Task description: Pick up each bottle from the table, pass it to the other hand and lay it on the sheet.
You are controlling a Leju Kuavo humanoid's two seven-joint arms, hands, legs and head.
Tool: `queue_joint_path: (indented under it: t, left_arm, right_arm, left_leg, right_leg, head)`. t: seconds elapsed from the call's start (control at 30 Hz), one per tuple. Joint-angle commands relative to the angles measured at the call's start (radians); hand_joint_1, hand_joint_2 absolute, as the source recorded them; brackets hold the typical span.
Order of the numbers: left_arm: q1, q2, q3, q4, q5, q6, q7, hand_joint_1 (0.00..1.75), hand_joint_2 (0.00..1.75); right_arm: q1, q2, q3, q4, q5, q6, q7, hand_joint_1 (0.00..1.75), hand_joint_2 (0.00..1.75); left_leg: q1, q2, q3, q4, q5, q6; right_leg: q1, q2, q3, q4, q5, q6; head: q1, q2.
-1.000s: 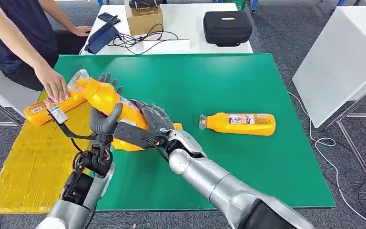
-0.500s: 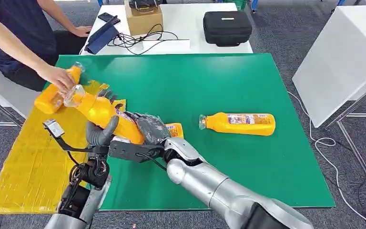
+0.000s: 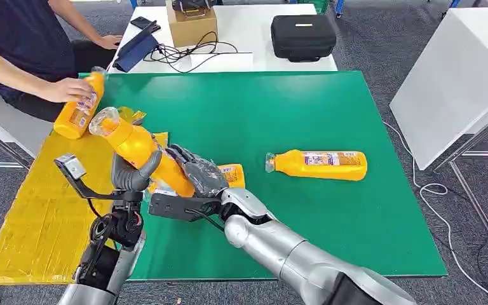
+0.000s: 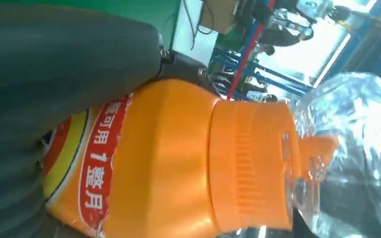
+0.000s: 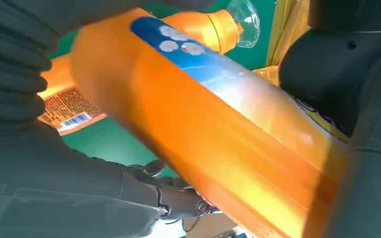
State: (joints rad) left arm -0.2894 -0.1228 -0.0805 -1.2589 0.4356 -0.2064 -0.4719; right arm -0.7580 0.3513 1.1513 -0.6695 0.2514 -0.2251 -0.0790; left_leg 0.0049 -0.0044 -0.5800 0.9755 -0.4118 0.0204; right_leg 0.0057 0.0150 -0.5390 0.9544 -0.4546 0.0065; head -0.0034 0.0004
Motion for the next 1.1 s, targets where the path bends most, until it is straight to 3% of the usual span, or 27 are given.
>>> queue_joint_path:
  t: [0.03, 0.13, 0.33, 0.47, 0.5, 0.53, 0.57, 0.6, 0.63, 0.7, 0.87, 0.9, 1.0, 1.1]
  left_arm:
    - [-0.111, -0.02, 0.032, 0.029, -0.012, 0.016, -0.003, 1.75, 1.75]
    - [-0.111, -0.02, 0.032, 0.029, -0.012, 0.016, -0.003, 1.75, 1.75]
    - [-0.142, 0.04, 0.082, 0.065, -0.446, 0.424, -0.163, 1.75, 1.75]
    - [-0.193, 0.069, 0.122, 0.166, -0.595, 0.583, -0.203, 1.75, 1.75]
    - [-0.212, 0.073, 0.13, 0.201, -0.645, 0.644, -0.212, 1.75, 1.75]
    - [-0.238, 0.085, 0.131, 0.266, -0.8, 0.839, -0.218, 1.75, 1.75]
    - [-0.25, 0.063, 0.238, 0.292, -1.004, 0.904, -0.226, 1.75, 1.75]
    - [-0.249, 0.055, 0.266, 0.29, -1.055, 0.904, -0.226, 1.75, 1.75]
    - [-0.241, 0.015, 0.402, 0.245, -1.296, 0.904, -0.226, 1.75, 1.75]
    - [-0.223, -0.03, 0.513, 0.179, -1.536, 0.904, -0.226, 1.75, 1.75]
    - [-0.234, -0.013, 0.65, 0.241, -1.811, 0.904, -0.226, 1.75, 1.75]
    - [-0.236, -0.008, 0.655, 0.253, -1.821, 0.904, -0.226, 1.75, 1.75]
    - [-0.228, 0.059, 0.566, 0.334, -1.942, 0.904, -0.062, 1.75, 1.75]
    - [-0.226, 0.079, 0.535, 0.357, -1.97, 0.904, -0.022, 1.75, 1.75]
  right_arm:
    - [0.017, -0.002, 0.033, 0.037, 0.005, 0.026, -0.021, 0.0, 0.0]
    - [0.017, -0.002, 0.033, 0.037, 0.005, 0.026, -0.021, 0.0, 0.0]
    - [0.053, -0.015, -0.196, 0.013, 0.139, 0.054, -0.094, 0.0, 0.0]
    - [0.09, -0.028, -0.275, -0.039, 0.21, 0.095, -0.102, 0.0, 0.0]
    - [0.097, -0.027, -0.287, -0.041, 0.228, 0.103, -0.103, 0.0, 0.0]
    - [0.103, -0.023, -0.295, -0.038, 0.24, 0.117, -0.111, 0.0, 0.0]
    - [0.108, -0.014, -0.296, -0.03, 0.255, 0.126, -0.121, 0.0, 0.0]
    - [0.109, -0.011, -0.296, -0.027, 0.259, 0.125, -0.122, 0.0, 0.0]
    - [0.112, -0.004, -0.296, -0.022, 0.266, 0.127, -0.128, 0.0, 0.0]
    - [0.115, -0.002, -0.29, -0.026, 0.272, 0.132, -0.135, 0.0, 0.0]
    - [0.122, -0.029, -0.304, -0.095, 0.269, 0.138, -0.147, 0.0, 0.0]
    - [0.125, -0.035, -0.306, -0.108, 0.267, 0.138, -0.149, 0.0, 0.0]
    - [0.144, -0.065, -0.299, -0.196, 0.267, 0.153, -0.151, 0.0, 0.0]
    - [0.149, -0.068, -0.294, -0.212, 0.268, 0.157, -0.15, 0.0, 0.0]
  left_leg:
    - [0.001, -0.004, 0.002, 0.001, -0.001, -0.001]
    - [0.001, -0.003, 0.001, 0.0, 0.0, 0.0]
    - [0.002, -0.004, 0.005, 0.001, -0.002, -0.001]
    - [0.002, -0.002, 0.007, 0.0, -0.003, -0.002]
    - [0.001, -0.001, 0.003, -0.001, 0.0, -0.001]
    - [0.001, -0.003, 0.003, -0.001, -0.001, -0.001]
    - [0.001, -0.005, 0.005, -0.001, -0.001, -0.001]
    - [0.0, -0.004, 0.003, -0.001, 0.0, -0.001]
    - [0.001, -0.004, 0.004, -0.001, -0.001, -0.001]
    - [0.003, 0.0, 0.007, 0.0, -0.003, -0.001]
    - [0.001, 0.0, 0.003, 0.0, -0.001, -0.001]
    - [0.001, 0.0, 0.001, -0.001, 0.0, -0.001]
    - [0.001, -0.002, 0.004, -0.001, 0.0, -0.001]
    - [0.001, -0.003, 0.002, -0.001, 0.0, -0.001]
  right_leg:
    - [0.001, -0.005, 0.004, -0.001, -0.002, 0.001]
    - [0.001, -0.004, 0.003, -0.001, -0.001, 0.001]
    - [0.002, -0.006, 0.007, -0.001, -0.003, 0.002]
    - [0.003, -0.005, 0.01, -0.002, -0.003, 0.002]
    - [0.001, -0.002, 0.003, -0.001, -0.001, 0.0]
    - [0.001, -0.003, 0.005, -0.001, -0.001, 0.001]
    - [0.001, -0.006, 0.007, -0.001, -0.002, 0.001]
    - [0.0, -0.004, 0.004, 0.0, -0.001, 0.001]
    - [0.001, -0.004, 0.005, -0.001, -0.001, 0.001]
    - [0.003, -0.001, 0.008, -0.001, -0.002, 0.002]
    - [0.001, -0.002, 0.004, 0.0, -0.001, 0.002]
    - [0.001, -0.002, 0.002, 0.0, 0.0, 0.001]
    - [0.001, -0.004, 0.005, -0.001, -0.001, 0.001]
    - [0.001, -0.004, 0.003, -0.001, -0.001, 0.001]
  head:
    - [0.0, 0.0]
    - [0.0, 0.0]
    - [0.0, 0.0]
    - [0.0, 0.0]
    - [-0.001, 0.0]
    - [0.0, 0.0]
    - [0.0, 0.0]
    - [-0.001, 0.0]
    - [0.0, 0.0]
    - [0.0, 0.0]
    - [-0.001, 0.0]
    - [0.0, 0.0]
    - [0.0, 0.0]
    - [0.0, 0.0]
